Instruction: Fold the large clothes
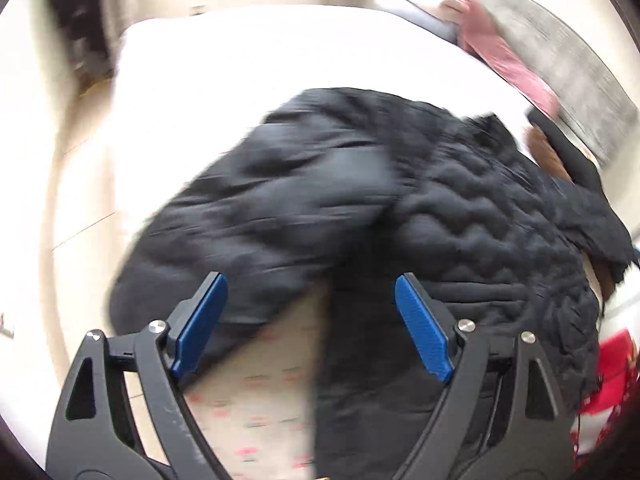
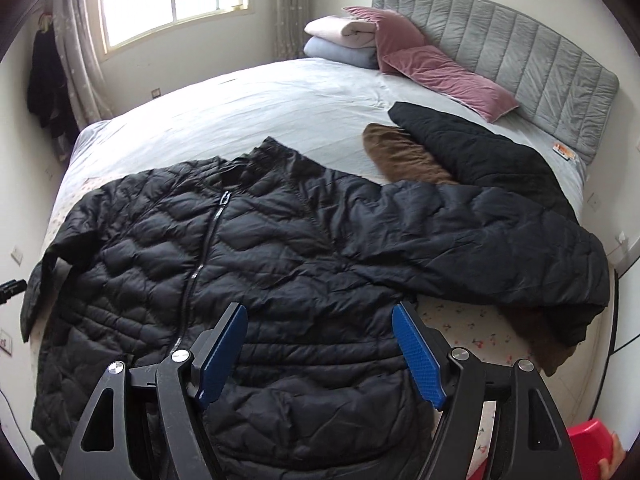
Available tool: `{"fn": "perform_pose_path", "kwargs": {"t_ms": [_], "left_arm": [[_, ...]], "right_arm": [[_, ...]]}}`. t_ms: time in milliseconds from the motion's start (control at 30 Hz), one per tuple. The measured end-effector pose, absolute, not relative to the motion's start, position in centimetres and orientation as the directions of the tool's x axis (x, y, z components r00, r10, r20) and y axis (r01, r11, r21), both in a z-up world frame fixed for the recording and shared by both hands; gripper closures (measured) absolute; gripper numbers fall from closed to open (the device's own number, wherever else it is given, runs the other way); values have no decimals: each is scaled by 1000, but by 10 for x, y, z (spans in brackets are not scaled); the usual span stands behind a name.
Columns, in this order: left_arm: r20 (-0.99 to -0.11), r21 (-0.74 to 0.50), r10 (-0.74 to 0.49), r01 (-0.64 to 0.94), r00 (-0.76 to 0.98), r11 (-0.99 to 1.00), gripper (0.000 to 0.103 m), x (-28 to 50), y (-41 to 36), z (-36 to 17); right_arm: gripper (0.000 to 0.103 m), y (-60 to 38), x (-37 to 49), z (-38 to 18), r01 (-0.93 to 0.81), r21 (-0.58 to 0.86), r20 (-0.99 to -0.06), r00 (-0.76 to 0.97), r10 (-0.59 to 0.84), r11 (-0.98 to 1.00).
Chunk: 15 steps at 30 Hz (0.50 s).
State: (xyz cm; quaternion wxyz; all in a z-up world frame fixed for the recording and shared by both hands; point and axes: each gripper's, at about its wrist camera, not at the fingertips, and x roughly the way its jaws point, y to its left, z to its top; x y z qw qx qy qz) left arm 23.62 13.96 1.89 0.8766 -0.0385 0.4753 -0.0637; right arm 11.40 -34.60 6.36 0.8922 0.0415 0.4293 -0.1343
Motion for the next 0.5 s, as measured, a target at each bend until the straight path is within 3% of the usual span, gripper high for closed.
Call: {"fn": "perform_pose_path", "kwargs": {"t_ms": [167,400,433,467,500], "left_arm": [[-854,-219,-130,-121,504,968,17,228,237,-20],[-796,-529,-380,-237,471,815,20,229,288,-98],[-774,-573,-424,-237,470,784,32,232,287,-104],[-745,-621,-465,-244,478,745,54,235,287,-108],[-727,-642,-478,-240,493,729,64,238,286,-104]], "right_arm": [[27,-318,120,48,224,-24,-799,581,-154,974],[27,-292,125,33,186,7,-822,561,-100,983],[27,-289,126,30,180,12,-825,557,-92,984],[27,-285,127,27,172,14,-831,550,-84,985],[27,-282,127,24,162,10,-837,542,-81,987]]}}
